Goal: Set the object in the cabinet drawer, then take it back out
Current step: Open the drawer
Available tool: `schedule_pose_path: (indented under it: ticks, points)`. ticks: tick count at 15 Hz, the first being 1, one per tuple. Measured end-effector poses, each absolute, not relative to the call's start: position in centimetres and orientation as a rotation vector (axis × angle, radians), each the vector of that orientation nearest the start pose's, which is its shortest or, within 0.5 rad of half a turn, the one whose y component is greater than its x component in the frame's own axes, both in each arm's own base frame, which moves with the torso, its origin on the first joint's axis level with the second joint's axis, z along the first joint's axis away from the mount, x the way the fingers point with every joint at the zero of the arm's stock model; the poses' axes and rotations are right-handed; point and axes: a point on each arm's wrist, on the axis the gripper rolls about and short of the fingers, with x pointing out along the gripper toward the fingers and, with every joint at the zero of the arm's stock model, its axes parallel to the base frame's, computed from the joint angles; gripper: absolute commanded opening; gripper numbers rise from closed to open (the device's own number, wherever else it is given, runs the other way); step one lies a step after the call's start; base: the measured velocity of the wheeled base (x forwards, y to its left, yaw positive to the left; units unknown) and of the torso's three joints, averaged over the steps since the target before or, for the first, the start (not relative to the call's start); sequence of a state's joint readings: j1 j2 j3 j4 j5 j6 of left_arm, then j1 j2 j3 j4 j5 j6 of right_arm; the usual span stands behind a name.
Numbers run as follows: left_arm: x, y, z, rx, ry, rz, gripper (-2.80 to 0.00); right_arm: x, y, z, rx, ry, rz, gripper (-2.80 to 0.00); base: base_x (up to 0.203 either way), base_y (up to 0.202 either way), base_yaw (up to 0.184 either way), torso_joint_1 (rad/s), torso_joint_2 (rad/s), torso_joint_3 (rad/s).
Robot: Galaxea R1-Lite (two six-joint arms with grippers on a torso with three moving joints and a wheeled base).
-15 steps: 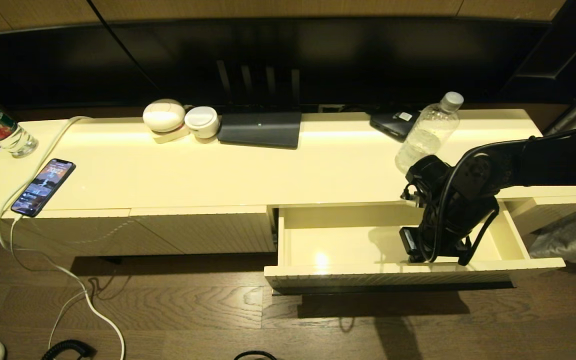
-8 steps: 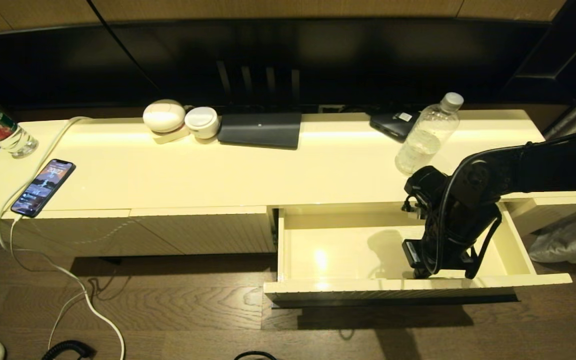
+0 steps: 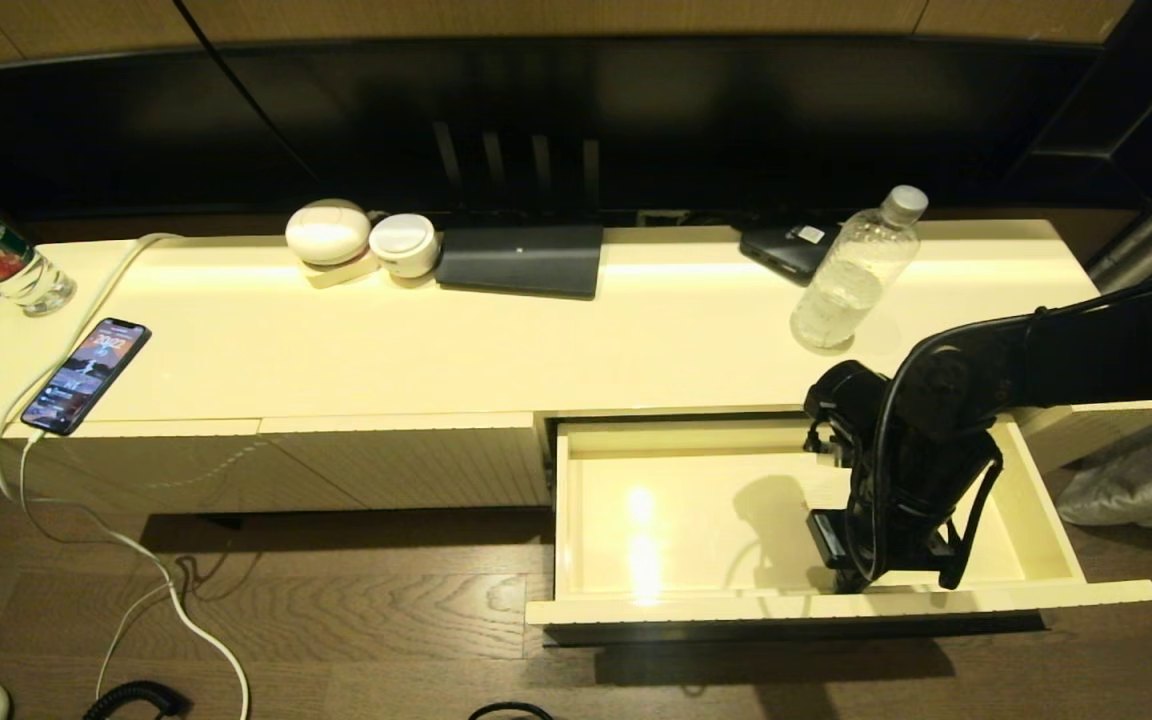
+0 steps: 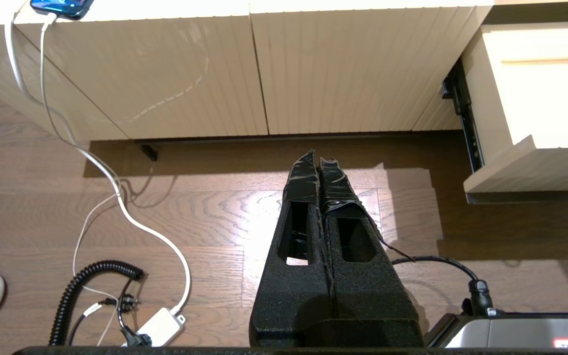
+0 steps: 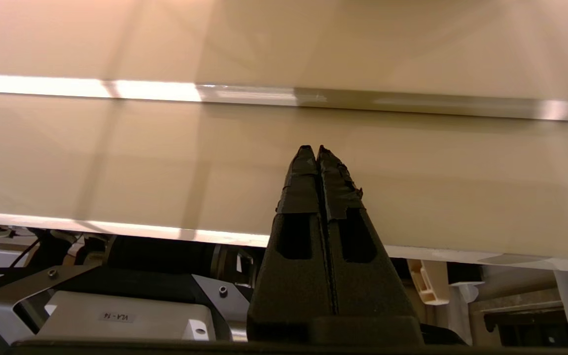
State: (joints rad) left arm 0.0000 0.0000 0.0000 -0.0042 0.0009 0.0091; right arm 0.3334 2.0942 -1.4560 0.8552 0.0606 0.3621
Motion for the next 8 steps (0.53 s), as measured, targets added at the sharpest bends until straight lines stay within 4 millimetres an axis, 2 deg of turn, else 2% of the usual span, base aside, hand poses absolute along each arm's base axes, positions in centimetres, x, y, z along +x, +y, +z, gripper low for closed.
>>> schedule_pose_path:
  ticks: [8]
  points:
    - [-2.28, 0.0, 7.59, 0.009, -0.004, 0.001, -2.8, 32.3, 11.36, 11.65, 0.084, 1.51, 0.043, -2.8, 0.0, 0.0, 0.0, 0.0, 0.0, 0.0]
